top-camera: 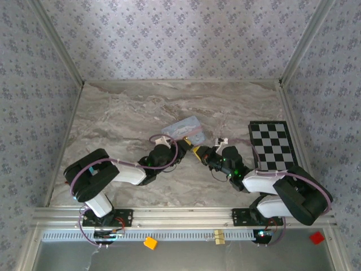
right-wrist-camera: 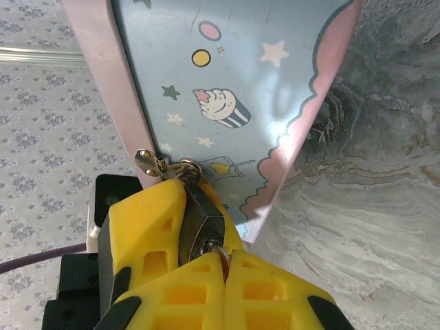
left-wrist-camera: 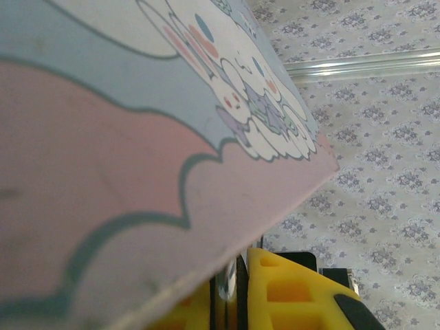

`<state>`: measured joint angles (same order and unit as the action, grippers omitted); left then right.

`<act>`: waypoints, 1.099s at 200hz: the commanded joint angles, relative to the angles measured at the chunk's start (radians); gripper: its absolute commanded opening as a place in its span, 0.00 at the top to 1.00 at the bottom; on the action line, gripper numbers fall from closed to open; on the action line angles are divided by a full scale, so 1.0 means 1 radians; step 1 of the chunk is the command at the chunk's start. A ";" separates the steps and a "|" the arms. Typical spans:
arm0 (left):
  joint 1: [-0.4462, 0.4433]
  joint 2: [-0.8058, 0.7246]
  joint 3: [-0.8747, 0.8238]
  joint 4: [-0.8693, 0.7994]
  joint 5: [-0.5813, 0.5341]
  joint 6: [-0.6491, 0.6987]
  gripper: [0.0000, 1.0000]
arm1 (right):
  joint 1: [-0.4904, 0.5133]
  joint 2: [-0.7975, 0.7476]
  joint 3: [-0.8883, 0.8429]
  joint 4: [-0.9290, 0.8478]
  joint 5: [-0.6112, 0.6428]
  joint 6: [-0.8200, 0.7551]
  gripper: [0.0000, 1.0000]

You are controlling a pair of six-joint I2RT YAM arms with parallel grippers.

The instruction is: Unlock the padlock with the key

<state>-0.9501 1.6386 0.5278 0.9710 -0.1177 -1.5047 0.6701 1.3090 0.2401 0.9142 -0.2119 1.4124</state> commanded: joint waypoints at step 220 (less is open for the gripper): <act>0.000 -0.181 -0.026 -0.410 0.058 0.001 1.00 | 0.137 -0.521 0.102 -0.777 0.261 -0.907 0.38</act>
<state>-0.9691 1.5238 0.5053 0.5903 -0.0517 -1.5188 0.7013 0.8299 0.3523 0.2176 -0.1375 0.8215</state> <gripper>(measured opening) 0.135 0.629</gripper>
